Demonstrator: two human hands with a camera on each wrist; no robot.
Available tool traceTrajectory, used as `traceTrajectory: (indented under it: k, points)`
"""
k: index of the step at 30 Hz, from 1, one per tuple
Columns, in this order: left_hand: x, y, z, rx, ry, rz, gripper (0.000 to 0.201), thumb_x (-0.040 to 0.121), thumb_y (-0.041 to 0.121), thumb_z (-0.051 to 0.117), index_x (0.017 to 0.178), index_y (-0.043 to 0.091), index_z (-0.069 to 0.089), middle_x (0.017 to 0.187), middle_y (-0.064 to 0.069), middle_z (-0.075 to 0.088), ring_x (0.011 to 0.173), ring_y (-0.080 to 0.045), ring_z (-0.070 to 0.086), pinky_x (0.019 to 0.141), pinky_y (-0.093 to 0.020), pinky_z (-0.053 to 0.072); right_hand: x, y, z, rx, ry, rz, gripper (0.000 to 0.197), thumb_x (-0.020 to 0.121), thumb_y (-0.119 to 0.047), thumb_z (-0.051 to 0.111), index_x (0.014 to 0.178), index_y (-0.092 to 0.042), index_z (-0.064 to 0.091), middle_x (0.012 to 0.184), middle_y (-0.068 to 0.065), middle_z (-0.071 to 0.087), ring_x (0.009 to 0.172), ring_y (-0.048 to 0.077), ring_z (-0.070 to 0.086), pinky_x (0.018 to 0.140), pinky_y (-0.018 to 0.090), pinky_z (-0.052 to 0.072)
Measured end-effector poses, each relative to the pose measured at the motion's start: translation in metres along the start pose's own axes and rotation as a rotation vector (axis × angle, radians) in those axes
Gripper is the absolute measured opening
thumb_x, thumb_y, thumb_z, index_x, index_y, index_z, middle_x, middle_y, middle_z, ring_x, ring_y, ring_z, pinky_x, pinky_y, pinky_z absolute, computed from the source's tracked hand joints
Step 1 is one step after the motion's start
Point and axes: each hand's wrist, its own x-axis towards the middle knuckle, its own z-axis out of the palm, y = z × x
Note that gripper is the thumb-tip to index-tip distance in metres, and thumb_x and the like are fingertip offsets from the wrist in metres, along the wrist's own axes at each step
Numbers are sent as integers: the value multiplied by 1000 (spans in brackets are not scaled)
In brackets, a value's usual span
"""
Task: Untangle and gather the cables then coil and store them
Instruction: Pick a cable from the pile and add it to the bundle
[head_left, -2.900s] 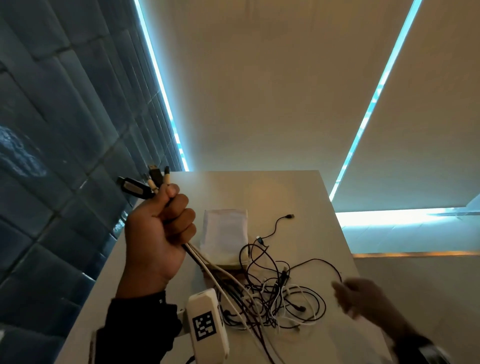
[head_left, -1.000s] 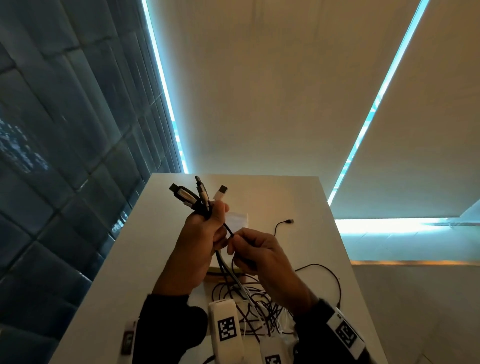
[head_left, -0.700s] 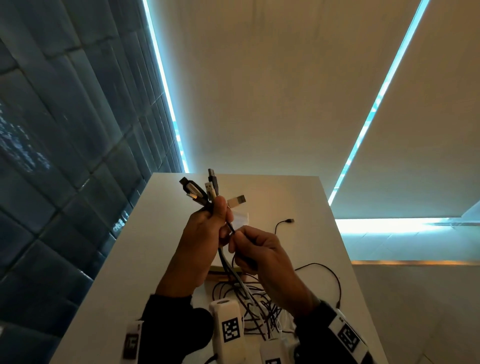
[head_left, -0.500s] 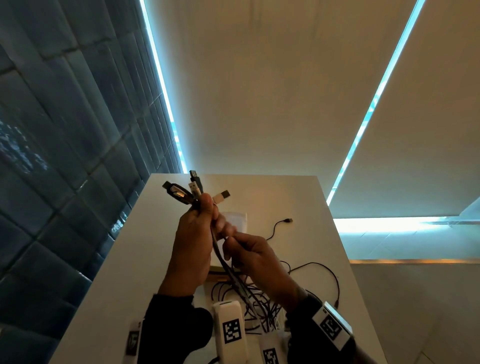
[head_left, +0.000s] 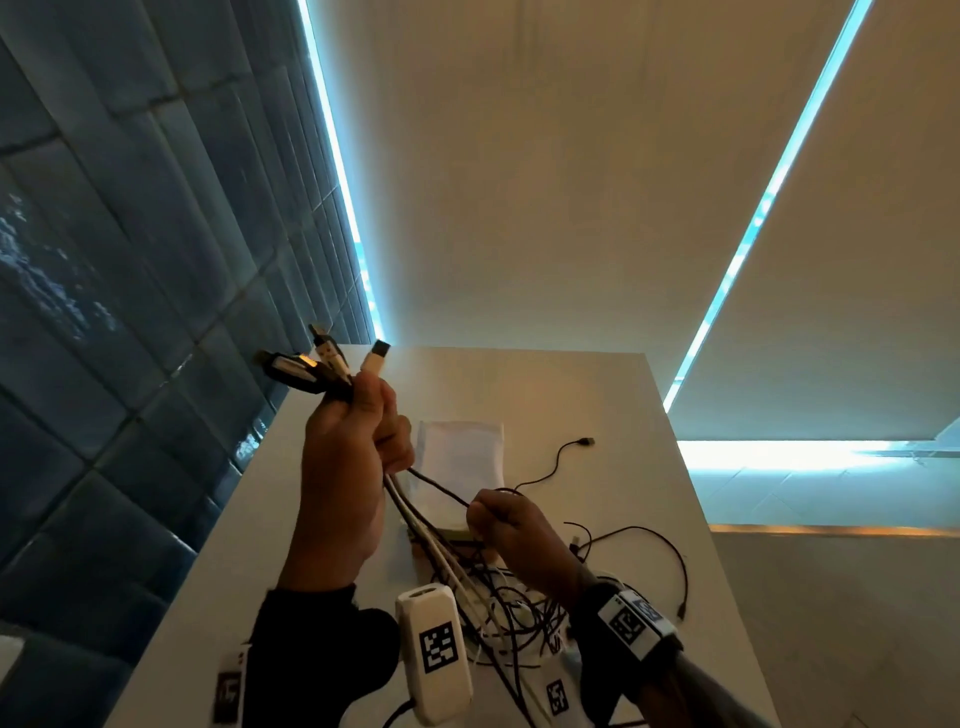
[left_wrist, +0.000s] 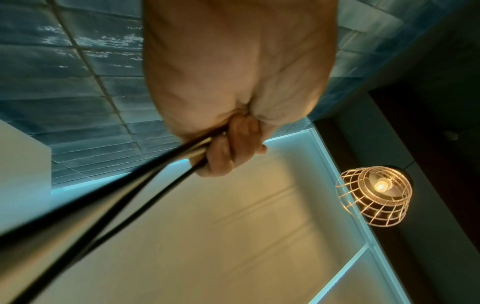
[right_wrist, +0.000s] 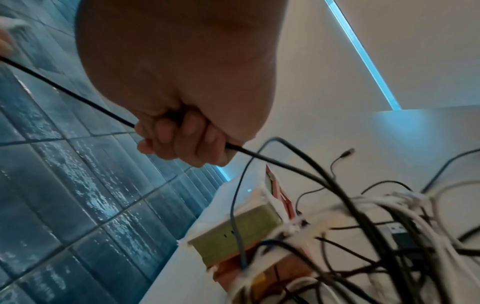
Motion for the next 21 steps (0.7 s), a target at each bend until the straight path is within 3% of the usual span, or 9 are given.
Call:
traceTrajectory:
  k: [2,7,11,14,16,18,21]
  points:
    - [0,10,-2,-34,15,55,39,102,26,37,66,19,46,51,8,25,42,-7,18,44,-26,15,-3,13,0,31,0,42,30,99,-8,45,70,-10,50,66,-3,44,59,5,43,60,26,39]
    - [-3,28,-12,-82,71,108,43,103,28,37,62,25,50,50,8,26,41,-6,18,42,-24,15,-13,30,-9,-54,-22,162,28,99,-9,46,74,-5,58,66,-1,47,58,2,42,60,21,36]
    - [0,23,-11,-70,42,-15,41,102,32,37,63,24,48,48,8,28,38,-5,19,38,-21,15,-2,5,-12,14,190,232,24,95,-12,53,76,-3,66,66,-3,55,54,2,46,54,19,40]
    - [-3,17,-11,31,81,-79,39,101,33,39,65,23,47,49,4,38,37,-8,23,36,-20,18,4,-38,-19,258,278,169,21,95,-14,57,82,-2,67,57,-6,49,47,4,38,44,17,31]
    - [-5,12,-8,93,88,-112,32,100,32,40,71,20,47,53,-2,49,37,-11,31,35,-19,22,5,-70,-22,415,243,53,19,96,-14,57,83,-3,65,53,-7,42,46,8,31,42,20,26]
    - [-6,9,-5,146,73,-159,24,100,30,39,82,20,50,61,-7,63,44,-16,48,39,-21,35,5,-98,-23,519,161,-72,18,95,-15,57,81,-5,63,53,-4,38,47,10,28,42,21,23]
    - [-8,9,-6,61,-36,-235,30,103,30,28,116,22,55,89,-14,74,77,-25,71,61,-33,57,0,-121,-21,546,-15,-177,19,95,-9,53,78,-7,62,54,-4,41,47,9,30,44,19,24]
